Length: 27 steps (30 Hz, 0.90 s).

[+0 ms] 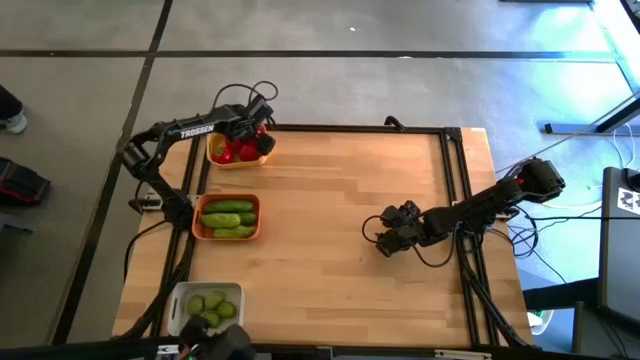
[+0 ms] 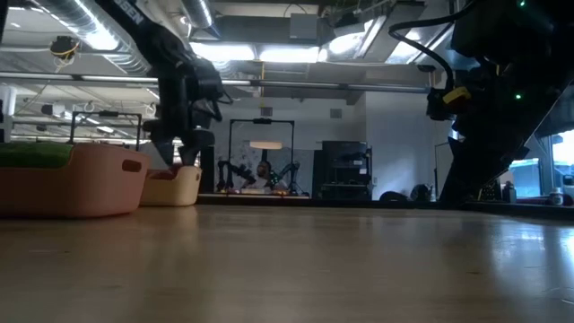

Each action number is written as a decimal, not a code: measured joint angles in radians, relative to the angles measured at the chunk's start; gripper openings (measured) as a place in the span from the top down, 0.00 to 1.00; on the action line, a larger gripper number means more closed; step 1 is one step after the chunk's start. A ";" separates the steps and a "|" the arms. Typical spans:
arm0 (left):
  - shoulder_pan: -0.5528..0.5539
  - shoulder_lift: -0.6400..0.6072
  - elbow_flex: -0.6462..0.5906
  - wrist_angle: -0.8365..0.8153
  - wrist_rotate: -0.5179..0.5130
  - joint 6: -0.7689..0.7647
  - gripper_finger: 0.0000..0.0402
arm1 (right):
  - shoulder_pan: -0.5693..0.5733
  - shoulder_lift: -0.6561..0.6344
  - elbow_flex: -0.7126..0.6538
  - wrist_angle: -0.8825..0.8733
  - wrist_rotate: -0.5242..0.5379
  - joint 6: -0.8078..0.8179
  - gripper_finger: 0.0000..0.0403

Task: Sort produce into baskets
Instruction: Return to Home Position

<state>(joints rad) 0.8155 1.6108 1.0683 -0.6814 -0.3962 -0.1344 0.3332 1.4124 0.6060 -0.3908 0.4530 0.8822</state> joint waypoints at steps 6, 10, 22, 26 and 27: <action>-0.033 -0.040 0.000 0.012 0.000 0.022 0.17 | 0.000 0.000 0.000 0.000 0.000 -0.015 0.15; -0.073 -0.104 0.002 0.008 0.000 0.024 0.22 | 0.000 -0.001 0.001 -0.001 0.000 -0.015 0.15; -0.336 -0.389 -0.005 0.024 0.062 0.058 0.58 | 0.000 -0.003 0.100 0.000 -0.011 -0.175 0.43; -0.444 -0.475 -0.060 0.050 0.063 0.058 0.72 | 0.000 -0.003 0.112 0.001 -0.019 -0.225 0.61; -0.473 -0.497 -0.082 0.065 0.063 0.059 0.75 | 0.000 -0.004 0.112 0.002 -0.019 -0.234 0.65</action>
<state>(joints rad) 0.3423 1.1141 0.9865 -0.6164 -0.3331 -0.0751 0.3332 1.4086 0.7181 -0.3893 0.4335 0.6479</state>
